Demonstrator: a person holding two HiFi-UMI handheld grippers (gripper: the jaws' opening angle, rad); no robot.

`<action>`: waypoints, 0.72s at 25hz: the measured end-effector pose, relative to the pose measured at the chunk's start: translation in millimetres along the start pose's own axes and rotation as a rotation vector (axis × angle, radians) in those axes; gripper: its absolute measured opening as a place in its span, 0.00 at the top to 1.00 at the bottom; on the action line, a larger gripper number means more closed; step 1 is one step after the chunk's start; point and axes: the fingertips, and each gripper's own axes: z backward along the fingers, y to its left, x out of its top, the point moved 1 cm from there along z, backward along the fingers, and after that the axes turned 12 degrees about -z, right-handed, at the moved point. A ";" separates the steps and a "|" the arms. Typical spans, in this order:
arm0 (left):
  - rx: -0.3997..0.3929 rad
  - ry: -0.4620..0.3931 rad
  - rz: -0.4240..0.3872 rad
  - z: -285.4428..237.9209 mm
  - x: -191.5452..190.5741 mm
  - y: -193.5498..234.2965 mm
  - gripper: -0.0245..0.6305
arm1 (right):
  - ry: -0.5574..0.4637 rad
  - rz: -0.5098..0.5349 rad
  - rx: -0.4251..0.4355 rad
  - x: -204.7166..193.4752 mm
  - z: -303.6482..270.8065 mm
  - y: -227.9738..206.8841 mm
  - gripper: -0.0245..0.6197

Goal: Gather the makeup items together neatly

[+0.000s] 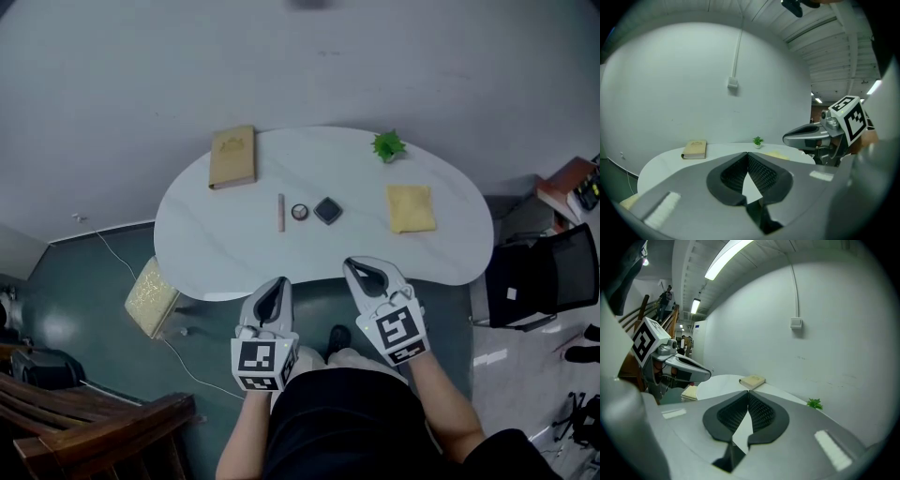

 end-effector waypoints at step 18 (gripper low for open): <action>0.007 -0.027 -0.012 -2.9 15.5 21.0 0.96 | -0.017 -0.053 0.007 12.9 -2.3 5.6 0.95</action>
